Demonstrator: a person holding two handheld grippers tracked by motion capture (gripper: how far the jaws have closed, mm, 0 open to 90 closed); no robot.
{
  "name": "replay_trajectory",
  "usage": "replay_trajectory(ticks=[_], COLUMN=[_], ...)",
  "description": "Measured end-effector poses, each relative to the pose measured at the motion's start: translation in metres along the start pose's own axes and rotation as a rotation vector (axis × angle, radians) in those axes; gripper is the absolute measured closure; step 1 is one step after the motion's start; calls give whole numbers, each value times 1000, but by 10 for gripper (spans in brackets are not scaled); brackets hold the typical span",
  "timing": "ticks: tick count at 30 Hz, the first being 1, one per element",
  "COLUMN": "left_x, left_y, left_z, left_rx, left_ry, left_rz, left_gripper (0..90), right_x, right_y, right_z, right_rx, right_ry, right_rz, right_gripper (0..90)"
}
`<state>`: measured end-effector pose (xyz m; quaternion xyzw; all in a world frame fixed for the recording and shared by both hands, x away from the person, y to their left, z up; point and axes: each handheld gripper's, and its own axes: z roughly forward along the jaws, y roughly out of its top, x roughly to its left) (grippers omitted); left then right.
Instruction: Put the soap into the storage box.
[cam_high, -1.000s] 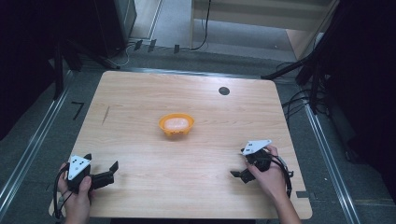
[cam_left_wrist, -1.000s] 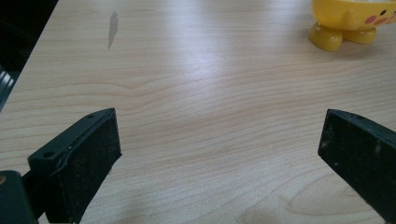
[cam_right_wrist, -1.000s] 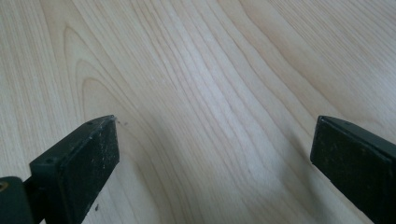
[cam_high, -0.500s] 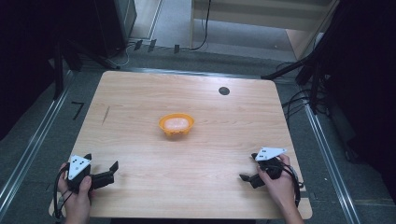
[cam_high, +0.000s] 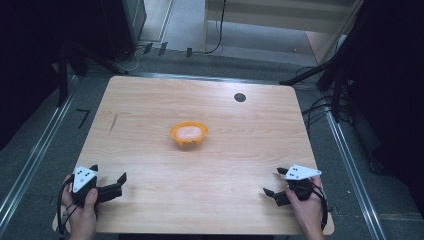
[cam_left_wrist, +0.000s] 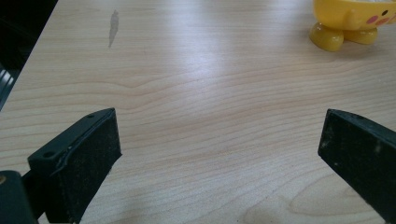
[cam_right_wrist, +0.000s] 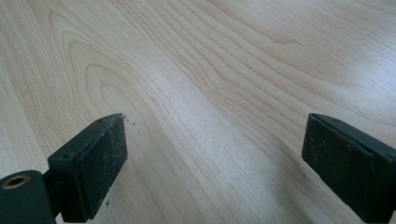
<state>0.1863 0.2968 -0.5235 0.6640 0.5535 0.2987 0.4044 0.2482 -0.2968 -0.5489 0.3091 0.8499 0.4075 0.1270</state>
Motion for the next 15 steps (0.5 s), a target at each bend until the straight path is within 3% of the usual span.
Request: replay_trajectory(ticks=[15], left_x=[0], left_y=[0], left_z=[1], left_rx=[3], left_ry=[-2], left_rz=[-2], left_gripper=[0], right_x=[3], right_y=[-11], right_z=[-8], right_rx=[-18], right_ry=[-45], right_rz=[10], right_gripper=[103])
